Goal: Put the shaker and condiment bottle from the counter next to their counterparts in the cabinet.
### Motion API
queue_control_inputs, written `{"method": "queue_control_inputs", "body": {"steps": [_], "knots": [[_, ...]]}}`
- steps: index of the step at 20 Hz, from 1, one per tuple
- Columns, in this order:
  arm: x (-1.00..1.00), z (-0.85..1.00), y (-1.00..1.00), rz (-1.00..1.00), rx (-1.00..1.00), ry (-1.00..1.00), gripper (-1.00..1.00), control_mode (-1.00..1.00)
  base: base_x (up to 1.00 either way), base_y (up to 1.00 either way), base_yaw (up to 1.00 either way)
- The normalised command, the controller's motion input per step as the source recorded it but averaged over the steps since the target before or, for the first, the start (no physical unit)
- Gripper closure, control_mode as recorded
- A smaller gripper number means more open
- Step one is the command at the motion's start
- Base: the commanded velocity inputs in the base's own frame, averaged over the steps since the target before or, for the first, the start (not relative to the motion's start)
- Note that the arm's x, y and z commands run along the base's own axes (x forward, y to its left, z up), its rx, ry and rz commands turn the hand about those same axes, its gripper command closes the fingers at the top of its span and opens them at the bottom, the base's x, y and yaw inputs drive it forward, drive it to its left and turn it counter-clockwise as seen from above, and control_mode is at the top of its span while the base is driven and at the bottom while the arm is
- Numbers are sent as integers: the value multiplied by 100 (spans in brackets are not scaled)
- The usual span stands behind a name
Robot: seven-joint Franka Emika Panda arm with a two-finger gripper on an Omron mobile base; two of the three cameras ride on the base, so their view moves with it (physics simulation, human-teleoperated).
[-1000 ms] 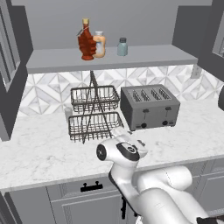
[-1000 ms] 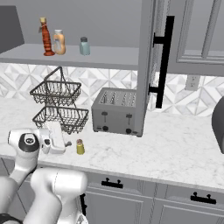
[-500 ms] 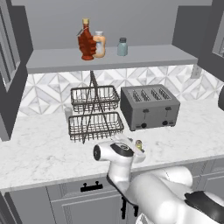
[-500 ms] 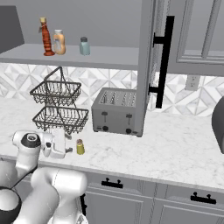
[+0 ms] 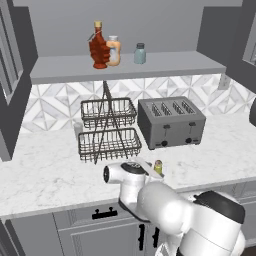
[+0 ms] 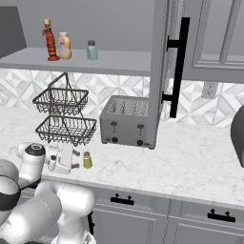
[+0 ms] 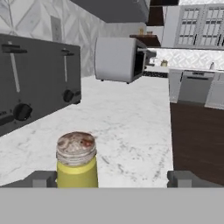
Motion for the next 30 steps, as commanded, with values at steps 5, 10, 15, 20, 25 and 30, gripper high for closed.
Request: {"method": "queue_control_inputs", "body": {"steps": [5,10,15,20,25,30], "knots": [[1,-1,0,-5,-3,2,-100,-100,0,0,0],[2,-1,0,-3,-1,0,-100,-100,0,0,0],[14,-7,-3,-1,0,0,-100,-100,0,0,0],[6,-6,-6,0,0,0,-100,-100,0,0,0],[5,-7,-8,0,0,0,-100,-100,0,0,0],[15,-10,-7,0,0,0,-100,-100,0,0,0]]}}
